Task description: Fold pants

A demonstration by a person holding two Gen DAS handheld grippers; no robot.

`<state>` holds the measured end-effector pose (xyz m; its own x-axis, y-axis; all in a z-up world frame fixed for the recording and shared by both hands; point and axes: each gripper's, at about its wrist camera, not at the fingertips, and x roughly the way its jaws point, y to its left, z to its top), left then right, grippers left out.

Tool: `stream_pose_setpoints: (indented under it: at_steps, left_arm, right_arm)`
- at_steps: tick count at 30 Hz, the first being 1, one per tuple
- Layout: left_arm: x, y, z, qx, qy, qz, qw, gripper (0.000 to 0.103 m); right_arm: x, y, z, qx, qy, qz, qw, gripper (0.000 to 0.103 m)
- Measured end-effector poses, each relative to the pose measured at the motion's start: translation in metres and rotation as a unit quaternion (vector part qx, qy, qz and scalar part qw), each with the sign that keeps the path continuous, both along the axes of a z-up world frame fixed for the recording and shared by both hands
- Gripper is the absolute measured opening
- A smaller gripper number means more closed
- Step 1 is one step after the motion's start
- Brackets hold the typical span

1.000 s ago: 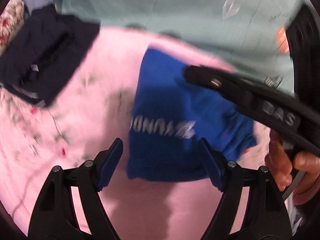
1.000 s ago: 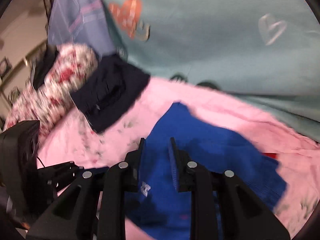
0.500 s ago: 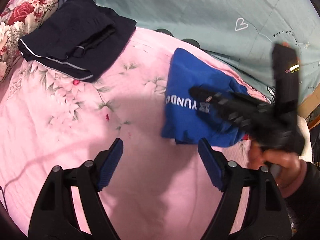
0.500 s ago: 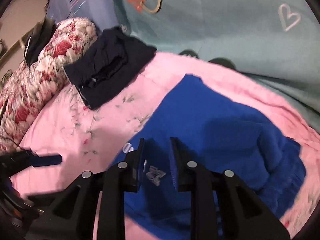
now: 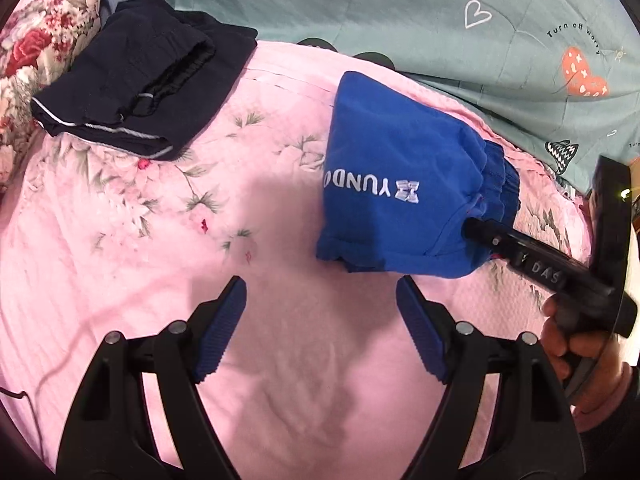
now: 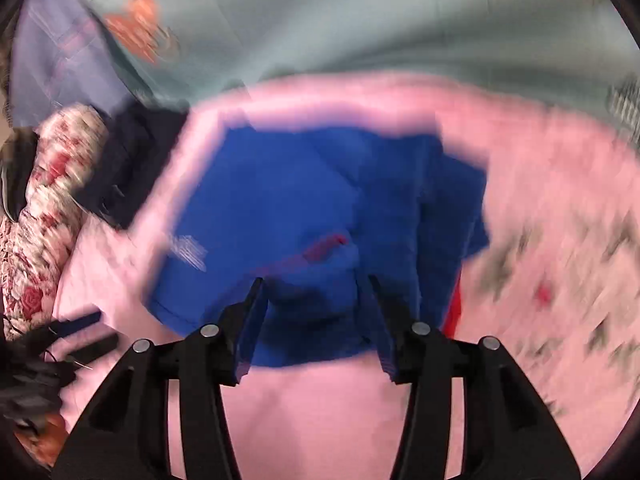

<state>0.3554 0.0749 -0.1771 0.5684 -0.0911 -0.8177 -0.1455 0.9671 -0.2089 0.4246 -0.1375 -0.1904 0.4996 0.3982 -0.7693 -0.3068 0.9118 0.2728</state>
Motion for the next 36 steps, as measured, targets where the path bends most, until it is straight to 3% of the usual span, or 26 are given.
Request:
stream_pose_setpoints:
  at_steps: [4, 6, 12, 15, 25, 27, 36]
  left_arm:
    - [-0.011, -0.008, 0.022, 0.031, -0.011, -0.01, 0.9994, 0.081]
    - [-0.021, -0.013, 0.036, 0.031, -0.014, -0.019, 0.9992, 0.083]
    - [-0.068, -0.023, 0.082, 0.05, -0.046, -0.036, 0.9971, 0.095]
    - [-0.096, -0.023, 0.099, 0.071, -0.052, -0.043, 0.9951, 0.097]
    - [-0.161, -0.021, 0.127, 0.104, -0.076, -0.067, 0.9893, 0.098]
    - [-0.169, -0.022, 0.13, 0.103, -0.077, -0.065, 0.9896, 0.098]
    - [-0.18, -0.045, 0.135, 0.117, -0.076, -0.071, 0.9876, 0.098]
  right_arm:
    - [-0.04, -0.002, 0.057, 0.012, -0.048, 0.0, 0.999, 0.051]
    - [-0.073, -0.004, 0.086, 0.008, -0.068, -0.017, 0.998, 0.06]
    - [-0.156, 0.007, 0.132, -0.041, -0.085, -0.042, 0.995, 0.07]
    - [-0.192, 0.014, 0.139, -0.062, -0.087, -0.068, 0.992, 0.088]
    - [-0.259, 0.027, 0.145, -0.089, -0.082, -0.098, 0.988, 0.088]
    - [-0.263, 0.025, 0.147, -0.089, -0.081, -0.1, 0.988, 0.093]
    - [-0.271, 0.002, 0.151, -0.078, -0.082, -0.098, 0.989, 0.093]
